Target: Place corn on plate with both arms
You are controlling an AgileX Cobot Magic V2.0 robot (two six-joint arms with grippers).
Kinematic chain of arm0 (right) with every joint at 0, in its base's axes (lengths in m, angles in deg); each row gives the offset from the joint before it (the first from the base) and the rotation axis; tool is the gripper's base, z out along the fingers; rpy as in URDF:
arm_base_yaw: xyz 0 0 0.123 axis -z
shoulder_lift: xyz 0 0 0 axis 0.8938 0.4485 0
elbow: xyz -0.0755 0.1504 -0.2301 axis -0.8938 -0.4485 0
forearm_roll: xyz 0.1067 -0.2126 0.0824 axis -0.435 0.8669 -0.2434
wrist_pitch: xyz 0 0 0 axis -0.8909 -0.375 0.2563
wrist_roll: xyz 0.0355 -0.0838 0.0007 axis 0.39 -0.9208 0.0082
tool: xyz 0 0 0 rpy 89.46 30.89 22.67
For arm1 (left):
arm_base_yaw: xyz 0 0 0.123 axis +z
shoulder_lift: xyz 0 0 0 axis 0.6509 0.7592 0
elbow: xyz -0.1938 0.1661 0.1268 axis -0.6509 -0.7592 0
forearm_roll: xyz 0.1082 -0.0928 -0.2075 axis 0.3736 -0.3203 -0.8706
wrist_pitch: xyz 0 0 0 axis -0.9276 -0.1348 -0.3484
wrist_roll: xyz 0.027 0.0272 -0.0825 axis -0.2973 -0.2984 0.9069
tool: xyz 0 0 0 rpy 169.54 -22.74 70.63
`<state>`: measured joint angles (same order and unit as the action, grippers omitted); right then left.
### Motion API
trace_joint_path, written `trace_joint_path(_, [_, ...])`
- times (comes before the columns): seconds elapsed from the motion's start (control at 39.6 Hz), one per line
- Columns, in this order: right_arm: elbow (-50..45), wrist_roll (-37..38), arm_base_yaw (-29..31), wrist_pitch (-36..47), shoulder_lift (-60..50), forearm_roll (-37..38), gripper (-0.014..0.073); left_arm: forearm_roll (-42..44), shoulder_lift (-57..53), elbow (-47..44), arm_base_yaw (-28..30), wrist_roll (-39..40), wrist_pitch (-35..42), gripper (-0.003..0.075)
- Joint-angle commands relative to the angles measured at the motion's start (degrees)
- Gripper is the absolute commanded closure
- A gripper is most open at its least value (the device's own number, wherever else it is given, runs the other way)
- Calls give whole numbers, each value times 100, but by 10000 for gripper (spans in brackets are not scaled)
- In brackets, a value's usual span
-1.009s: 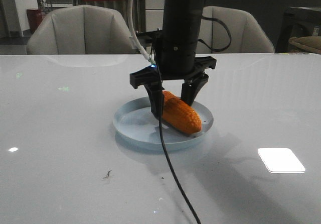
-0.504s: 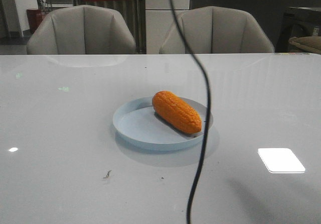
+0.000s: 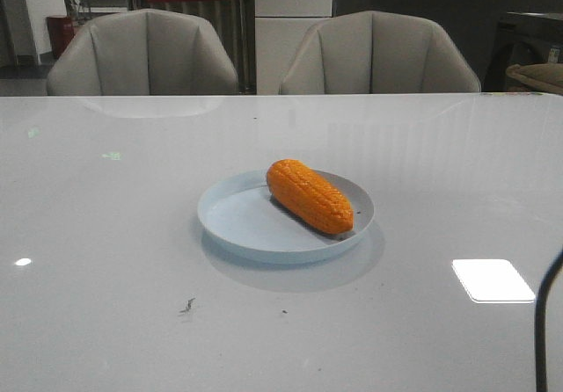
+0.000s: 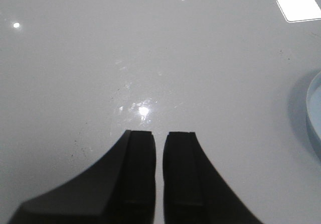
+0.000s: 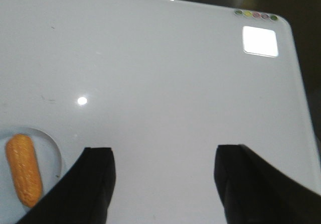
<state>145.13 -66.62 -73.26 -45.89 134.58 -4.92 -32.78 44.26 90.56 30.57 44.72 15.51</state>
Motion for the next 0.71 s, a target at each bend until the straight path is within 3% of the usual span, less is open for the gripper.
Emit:
trace_joint_path(0.0, [-1052, -40, 284, 835, -940, 106, 65, 35, -126, 157, -1, 76, 396, 559])
trace_joint_path(0.3, [-3464, -40, 374, 1123, -2677, 130, 65, 35, -126, 157, -1, 76, 396, 559])
trace_joint_path(0.68, [-3786, -40, 374, 1034, -3112, 130, 65, 35, -126, 157, -1, 76, 396, 559])
